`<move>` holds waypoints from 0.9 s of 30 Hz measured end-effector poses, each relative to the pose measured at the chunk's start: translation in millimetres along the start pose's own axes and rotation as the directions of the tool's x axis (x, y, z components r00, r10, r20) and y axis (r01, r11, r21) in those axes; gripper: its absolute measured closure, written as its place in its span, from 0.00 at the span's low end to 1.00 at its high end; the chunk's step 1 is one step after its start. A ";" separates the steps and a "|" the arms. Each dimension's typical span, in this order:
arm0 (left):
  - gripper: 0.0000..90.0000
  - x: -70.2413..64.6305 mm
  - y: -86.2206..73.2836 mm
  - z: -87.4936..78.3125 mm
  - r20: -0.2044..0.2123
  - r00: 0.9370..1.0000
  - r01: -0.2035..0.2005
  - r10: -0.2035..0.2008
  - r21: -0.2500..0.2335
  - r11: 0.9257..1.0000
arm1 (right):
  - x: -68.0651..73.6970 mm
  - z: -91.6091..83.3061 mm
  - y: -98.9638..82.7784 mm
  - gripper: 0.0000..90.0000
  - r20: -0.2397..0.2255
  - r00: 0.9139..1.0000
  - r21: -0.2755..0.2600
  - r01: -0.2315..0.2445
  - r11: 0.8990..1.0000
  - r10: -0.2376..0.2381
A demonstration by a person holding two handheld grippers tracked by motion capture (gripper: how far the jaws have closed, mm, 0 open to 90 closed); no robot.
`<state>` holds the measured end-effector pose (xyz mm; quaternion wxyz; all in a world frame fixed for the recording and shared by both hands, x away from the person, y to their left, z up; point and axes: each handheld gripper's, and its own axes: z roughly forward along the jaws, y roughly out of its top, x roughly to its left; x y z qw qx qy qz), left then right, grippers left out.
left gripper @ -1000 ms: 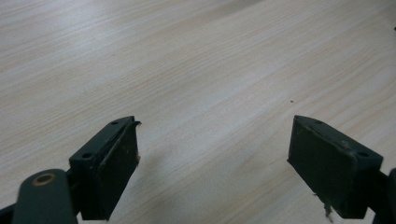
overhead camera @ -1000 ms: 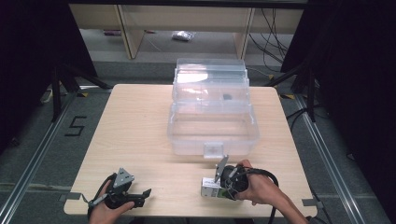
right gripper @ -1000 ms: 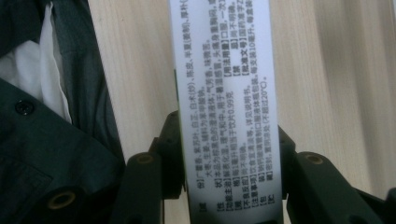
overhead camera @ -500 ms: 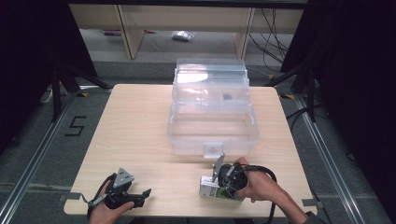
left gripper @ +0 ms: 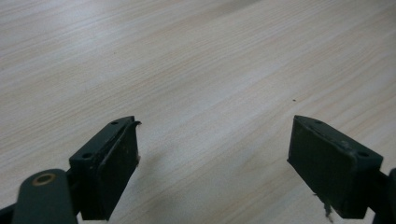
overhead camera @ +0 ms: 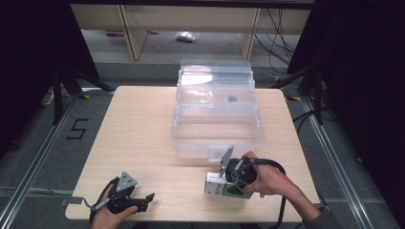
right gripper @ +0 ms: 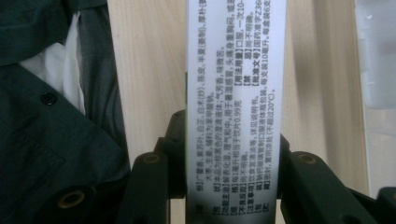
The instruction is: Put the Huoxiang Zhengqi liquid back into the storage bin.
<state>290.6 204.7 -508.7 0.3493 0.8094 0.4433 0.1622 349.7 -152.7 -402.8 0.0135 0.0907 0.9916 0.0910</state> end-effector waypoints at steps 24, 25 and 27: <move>0.17 0.9 -0.3 0.0 -0.002 1.000 -0.001 0.001 0.005 1.000 | -30.5 -66.4 1.9 0.72 0.004 0.999 -0.078 0.040 0.996 -0.040; 0.17 1.7 -0.1 -1.0 -0.003 1.000 -0.016 0.016 0.014 1.000 | -30.9 -69.5 2.2 0.72 0.002 1.000 -0.076 0.028 0.997 -0.028; 0.17 1.6 -0.2 -1.0 0.002 1.000 -0.018 0.018 0.014 1.000 | -33.9 -75.2 3.0 0.72 0.015 0.999 -0.082 0.042 0.996 -0.041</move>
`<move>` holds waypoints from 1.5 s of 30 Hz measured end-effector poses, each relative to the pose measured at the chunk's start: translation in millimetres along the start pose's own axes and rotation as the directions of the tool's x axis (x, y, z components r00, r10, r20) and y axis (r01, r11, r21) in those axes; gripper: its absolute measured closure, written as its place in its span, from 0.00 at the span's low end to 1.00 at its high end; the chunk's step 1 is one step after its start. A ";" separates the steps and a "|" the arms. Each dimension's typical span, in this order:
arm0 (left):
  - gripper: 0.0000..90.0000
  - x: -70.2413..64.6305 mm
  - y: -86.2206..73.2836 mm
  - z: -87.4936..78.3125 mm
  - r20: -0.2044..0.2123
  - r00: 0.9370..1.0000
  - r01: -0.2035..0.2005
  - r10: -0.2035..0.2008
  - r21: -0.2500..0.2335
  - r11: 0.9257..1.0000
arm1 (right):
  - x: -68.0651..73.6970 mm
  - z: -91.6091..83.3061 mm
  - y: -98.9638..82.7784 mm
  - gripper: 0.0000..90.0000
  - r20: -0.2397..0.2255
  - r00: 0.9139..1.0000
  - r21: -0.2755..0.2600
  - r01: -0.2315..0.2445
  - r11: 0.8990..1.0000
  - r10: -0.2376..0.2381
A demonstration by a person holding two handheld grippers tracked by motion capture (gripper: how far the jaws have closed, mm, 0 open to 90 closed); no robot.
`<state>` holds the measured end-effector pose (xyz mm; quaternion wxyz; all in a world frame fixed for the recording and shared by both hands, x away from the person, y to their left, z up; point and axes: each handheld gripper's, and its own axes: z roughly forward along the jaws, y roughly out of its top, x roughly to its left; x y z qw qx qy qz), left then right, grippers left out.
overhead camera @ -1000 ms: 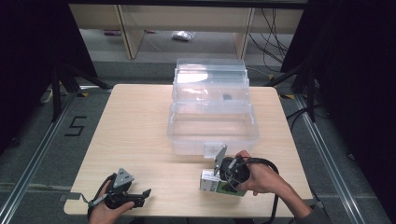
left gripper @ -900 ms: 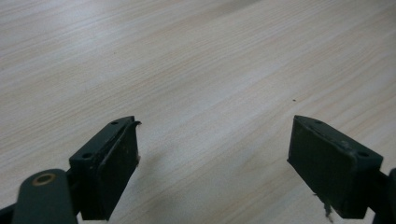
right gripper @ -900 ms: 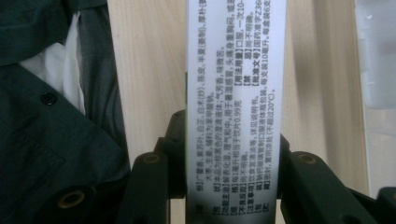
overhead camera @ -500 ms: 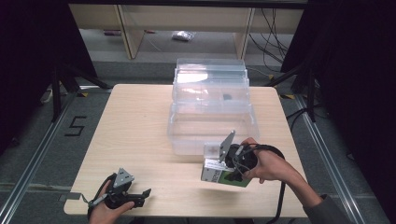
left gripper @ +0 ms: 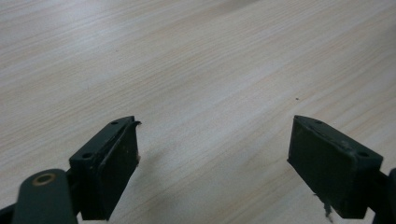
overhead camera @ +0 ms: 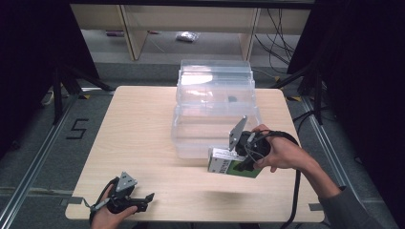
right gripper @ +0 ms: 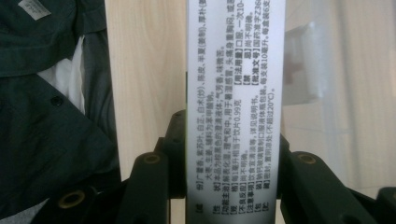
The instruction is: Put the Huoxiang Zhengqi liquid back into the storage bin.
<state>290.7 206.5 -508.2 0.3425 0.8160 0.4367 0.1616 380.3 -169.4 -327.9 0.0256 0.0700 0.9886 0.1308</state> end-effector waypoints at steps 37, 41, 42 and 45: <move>0.17 -1.4 -1.8 2.6 0.000 1.000 0.020 -0.020 -0.005 1.000 | -91.5 -20.8 9.7 0.72 0.069 0.997 0.016 -0.043 0.999 0.042; 0.17 -0.5 -1.6 2.7 0.004 1.000 0.012 -0.012 0.008 1.000 | -98.4 -16.6 8.2 0.72 0.075 0.994 0.021 -0.080 0.997 0.078; 0.17 -1.2 -2.1 3.1 0.003 1.000 0.020 -0.020 0.006 1.000 | -104.1 -13.4 7.0 0.72 0.072 0.995 0.012 -0.070 0.997 0.069; 0.17 -1.7 -2.3 4.2 -0.004 1.000 0.018 -0.018 0.001 1.000 | -110.9 -7.7 5.6 0.72 0.077 0.995 0.022 -0.063 0.998 0.061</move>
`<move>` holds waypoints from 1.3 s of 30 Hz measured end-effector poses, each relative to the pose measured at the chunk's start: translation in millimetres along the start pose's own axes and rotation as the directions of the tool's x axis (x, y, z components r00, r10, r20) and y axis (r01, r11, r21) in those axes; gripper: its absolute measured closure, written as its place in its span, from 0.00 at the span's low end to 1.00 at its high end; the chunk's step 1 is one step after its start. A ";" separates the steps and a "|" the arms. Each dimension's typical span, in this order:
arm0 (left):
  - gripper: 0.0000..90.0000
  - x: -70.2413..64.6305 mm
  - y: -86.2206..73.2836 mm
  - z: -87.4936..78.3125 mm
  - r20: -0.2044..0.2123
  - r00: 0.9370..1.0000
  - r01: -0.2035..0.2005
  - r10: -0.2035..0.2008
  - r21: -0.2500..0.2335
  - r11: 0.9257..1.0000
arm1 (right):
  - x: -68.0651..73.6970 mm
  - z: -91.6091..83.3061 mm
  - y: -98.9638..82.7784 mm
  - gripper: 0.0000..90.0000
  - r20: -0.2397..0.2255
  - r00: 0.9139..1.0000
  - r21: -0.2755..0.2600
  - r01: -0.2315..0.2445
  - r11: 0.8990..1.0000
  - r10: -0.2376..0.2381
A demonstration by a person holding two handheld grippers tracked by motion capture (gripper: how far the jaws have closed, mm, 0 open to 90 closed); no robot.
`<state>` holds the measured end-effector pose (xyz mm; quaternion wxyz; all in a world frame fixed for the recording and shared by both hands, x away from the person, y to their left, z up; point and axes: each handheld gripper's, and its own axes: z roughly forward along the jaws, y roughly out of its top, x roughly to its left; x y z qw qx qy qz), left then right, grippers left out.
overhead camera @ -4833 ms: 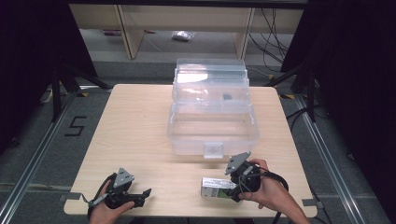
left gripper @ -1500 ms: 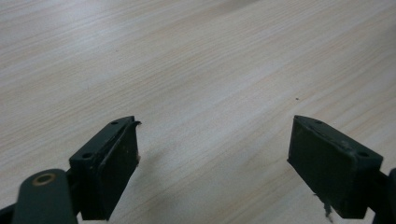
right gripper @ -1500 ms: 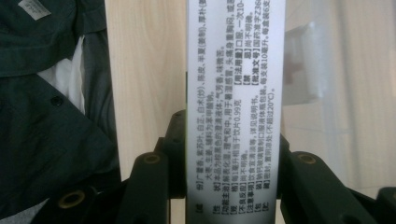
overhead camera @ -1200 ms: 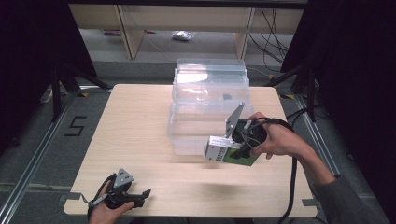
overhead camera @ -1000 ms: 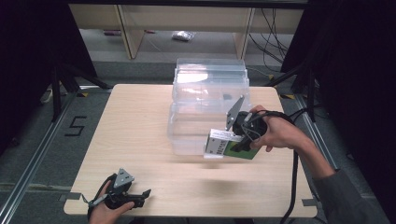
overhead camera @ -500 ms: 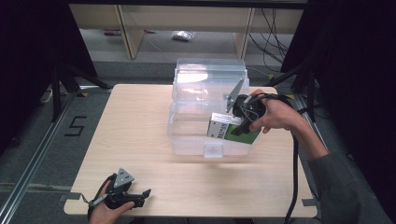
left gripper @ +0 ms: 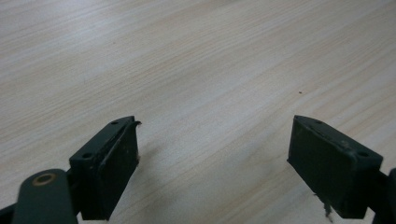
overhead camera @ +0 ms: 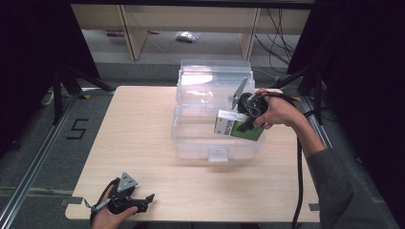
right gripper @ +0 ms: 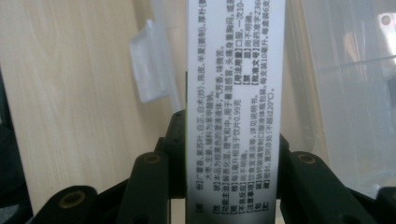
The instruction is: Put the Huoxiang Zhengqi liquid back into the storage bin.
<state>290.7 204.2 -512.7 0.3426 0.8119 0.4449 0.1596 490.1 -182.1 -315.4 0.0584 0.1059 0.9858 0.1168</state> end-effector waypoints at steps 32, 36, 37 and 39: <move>0.17 -0.3 -0.9 0.7 -0.014 1.000 0.008 -0.008 -0.005 1.000 | -26.8 63.5 -17.3 0.72 -0.027 0.999 0.111 -0.020 0.994 0.023; 0.17 0.6 -0.8 -1.4 -0.001 1.000 -0.005 0.005 0.004 1.000 | -27.1 66.3 -19.6 0.72 -0.017 0.999 0.106 -0.042 0.993 0.044; 0.17 0.6 -0.9 -1.4 -0.001 1.000 -0.004 0.004 0.003 1.000 | -29.4 68.1 -19.1 0.72 -0.022 1.000 0.108 -0.013 0.994 0.015; 0.17 0.8 -0.9 -1.7 -0.003 1.000 -0.004 0.004 0.004 1.000 | -30.5 71.2 -18.7 0.72 -0.026 1.000 0.108 0.004 0.994 -0.001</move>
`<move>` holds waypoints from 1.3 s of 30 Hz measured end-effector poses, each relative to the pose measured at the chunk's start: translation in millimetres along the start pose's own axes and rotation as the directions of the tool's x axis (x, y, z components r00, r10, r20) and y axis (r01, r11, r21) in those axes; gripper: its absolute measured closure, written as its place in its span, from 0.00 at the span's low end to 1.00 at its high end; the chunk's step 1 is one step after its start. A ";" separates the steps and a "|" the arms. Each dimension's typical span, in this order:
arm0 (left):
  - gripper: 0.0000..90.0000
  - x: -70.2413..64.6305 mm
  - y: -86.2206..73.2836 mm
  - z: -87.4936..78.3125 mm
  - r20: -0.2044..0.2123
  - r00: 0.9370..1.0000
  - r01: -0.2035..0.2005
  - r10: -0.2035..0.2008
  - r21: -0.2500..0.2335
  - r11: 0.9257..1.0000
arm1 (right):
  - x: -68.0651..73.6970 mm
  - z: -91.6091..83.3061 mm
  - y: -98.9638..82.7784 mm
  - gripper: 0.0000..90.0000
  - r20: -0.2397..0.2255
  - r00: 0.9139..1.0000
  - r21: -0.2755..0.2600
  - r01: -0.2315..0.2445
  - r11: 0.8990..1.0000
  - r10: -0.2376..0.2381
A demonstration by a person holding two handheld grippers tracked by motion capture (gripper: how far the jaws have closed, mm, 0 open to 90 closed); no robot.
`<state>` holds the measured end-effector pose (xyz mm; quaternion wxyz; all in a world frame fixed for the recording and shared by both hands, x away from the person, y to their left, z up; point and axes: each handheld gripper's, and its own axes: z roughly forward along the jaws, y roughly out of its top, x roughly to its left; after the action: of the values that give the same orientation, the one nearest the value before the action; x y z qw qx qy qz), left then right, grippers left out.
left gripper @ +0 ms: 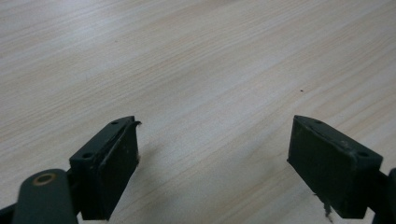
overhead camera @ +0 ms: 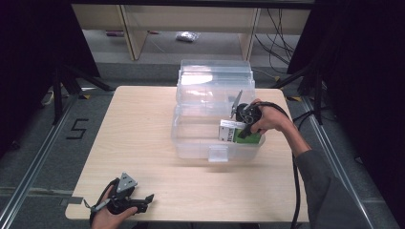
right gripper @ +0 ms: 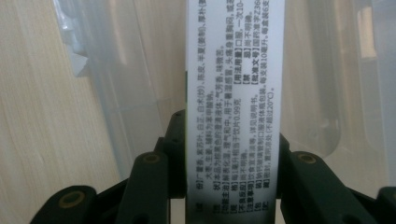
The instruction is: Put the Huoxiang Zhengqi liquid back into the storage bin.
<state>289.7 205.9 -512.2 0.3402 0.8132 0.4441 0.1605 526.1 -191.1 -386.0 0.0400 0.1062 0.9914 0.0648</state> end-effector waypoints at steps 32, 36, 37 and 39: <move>0.17 -0.7 -1.4 0.1 -0.014 1.000 0.012 -0.012 -0.007 1.000 | 0.1 25.0 -3.4 0.71 -0.028 1.000 0.038 0.003 0.999 -0.002; 0.17 0.2 -1.1 -1.7 -0.002 1.000 -0.009 0.009 0.015 1.000 | 0.1 26.8 -1.7 0.70 -0.031 1.000 0.050 -0.004 0.999 0.005; 0.17 0.5 -1.0 -1.9 0.001 1.000 -0.012 0.012 0.020 1.000 | -0.9 28.1 -1.3 0.70 -0.033 0.999 0.035 0.017 0.999 -0.016; 0.17 0.8 -1.2 -2.2 -0.001 1.000 -0.012 0.012 0.022 1.000 | -1.1 28.8 -1.0 0.70 -0.031 0.999 0.030 0.029 0.999 -0.028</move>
<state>288.2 208.0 -511.5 0.3301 0.8194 0.4412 0.1580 529.7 -188.9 -414.4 0.0241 0.0915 0.9942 0.0508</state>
